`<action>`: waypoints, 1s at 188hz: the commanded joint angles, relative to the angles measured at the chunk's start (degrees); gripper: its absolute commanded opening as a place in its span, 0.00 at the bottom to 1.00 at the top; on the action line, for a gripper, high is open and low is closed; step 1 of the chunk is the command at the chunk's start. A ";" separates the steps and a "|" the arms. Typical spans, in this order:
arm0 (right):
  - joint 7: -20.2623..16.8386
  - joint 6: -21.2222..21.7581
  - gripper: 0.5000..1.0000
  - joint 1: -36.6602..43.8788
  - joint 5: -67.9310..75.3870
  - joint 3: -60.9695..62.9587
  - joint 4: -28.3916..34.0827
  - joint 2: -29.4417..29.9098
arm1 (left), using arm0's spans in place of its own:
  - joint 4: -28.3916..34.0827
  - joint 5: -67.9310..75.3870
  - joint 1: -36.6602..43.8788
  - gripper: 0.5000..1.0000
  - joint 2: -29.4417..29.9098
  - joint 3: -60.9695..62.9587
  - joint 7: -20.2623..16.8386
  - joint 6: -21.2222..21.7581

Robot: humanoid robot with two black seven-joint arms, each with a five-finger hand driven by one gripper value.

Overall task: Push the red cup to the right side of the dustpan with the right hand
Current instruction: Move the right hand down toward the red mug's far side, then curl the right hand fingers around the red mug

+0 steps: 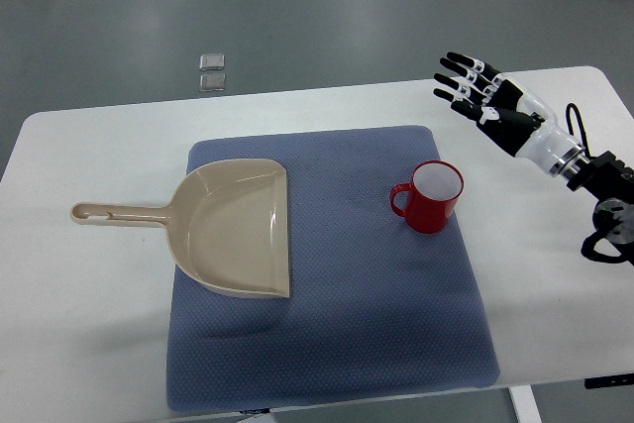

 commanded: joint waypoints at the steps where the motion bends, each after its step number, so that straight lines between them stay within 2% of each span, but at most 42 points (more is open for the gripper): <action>1: 2.28 0.00 0.87 -0.98 -7.25 0.16 0.48 -3.32 | 0.00 0.01 0.00 1.00 0.00 0.00 0.00 -0.01; 27: 4.48 0.00 0.87 -2.13 -10.15 -0.02 0.75 -6.04 | 0.00 0.01 0.00 1.00 0.00 0.00 0.00 -0.01; 49: 4.59 0.00 0.87 -4.06 -13.23 -0.02 0.75 -6.75 | 0.00 0.01 0.00 1.00 0.00 0.00 0.00 -0.01; 81: 4.59 0.00 0.87 -6.34 -18.76 0.16 0.66 -5.34 | 0.00 0.01 0.00 1.00 0.00 0.00 0.00 -0.01; 148: 4.59 0.00 0.87 -7.93 -18.85 0.33 0.57 -1.74 | 0.08 0.01 0.00 1.00 0.00 0.00 0.00 -0.01; 188: 4.59 0.00 0.87 -8.54 -18.85 0.16 0.57 -1.56 | 0.00 0.01 0.00 1.00 0.00 0.00 0.00 -0.01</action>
